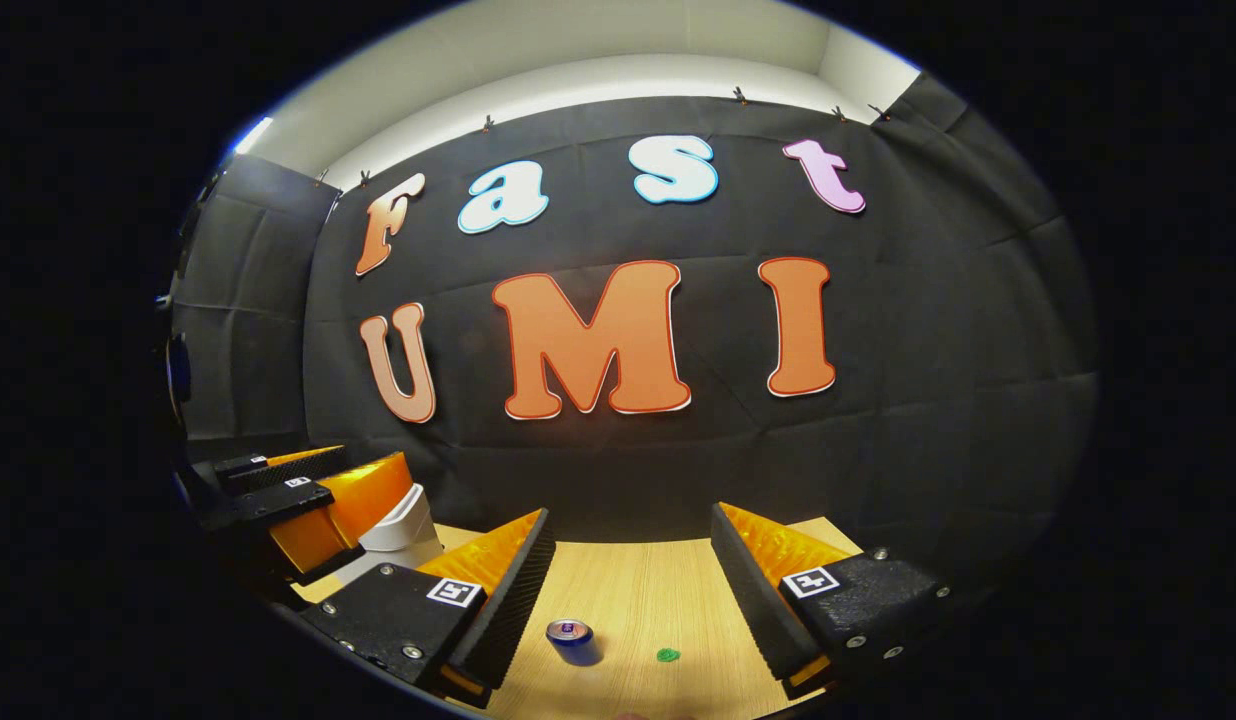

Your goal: Press the lid of the desktop garbage bin to open it, pick up the crumpled paper on the desktop and throw it into the bin, then pick up the pop can on the desktop and drop it into the bin, and finally close the garbage bin lid.

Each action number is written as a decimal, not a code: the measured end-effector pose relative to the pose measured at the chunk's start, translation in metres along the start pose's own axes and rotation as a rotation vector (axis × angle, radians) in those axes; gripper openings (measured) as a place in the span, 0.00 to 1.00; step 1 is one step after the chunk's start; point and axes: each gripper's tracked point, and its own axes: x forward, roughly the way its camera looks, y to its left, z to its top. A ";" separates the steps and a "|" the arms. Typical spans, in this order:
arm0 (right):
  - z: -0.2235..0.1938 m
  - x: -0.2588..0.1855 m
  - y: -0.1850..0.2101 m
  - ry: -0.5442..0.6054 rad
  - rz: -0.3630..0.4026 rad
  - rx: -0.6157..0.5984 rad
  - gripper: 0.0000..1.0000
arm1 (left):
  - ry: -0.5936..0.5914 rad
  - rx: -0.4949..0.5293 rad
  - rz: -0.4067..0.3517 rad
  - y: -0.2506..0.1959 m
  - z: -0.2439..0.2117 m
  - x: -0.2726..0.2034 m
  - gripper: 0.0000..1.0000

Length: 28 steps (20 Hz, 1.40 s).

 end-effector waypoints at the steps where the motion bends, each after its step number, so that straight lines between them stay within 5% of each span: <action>1: 0.000 -0.001 0.000 -0.002 -0.002 -0.003 0.93 | -0.002 0.001 -0.001 -0.001 0.000 -0.001 0.93; 15: -0.004 -0.010 -0.001 0.001 -0.009 -0.009 0.93 | -0.022 0.010 0.029 0.006 0.006 -0.015 0.89; 23: -0.006 -0.009 0.005 0.005 0.002 -0.026 0.93 | -0.048 0.021 0.055 0.022 0.016 -0.017 0.72; 28: -0.006 -0.007 0.009 0.008 0.004 -0.027 0.93 | -0.051 0.021 0.061 0.027 0.018 -0.017 0.72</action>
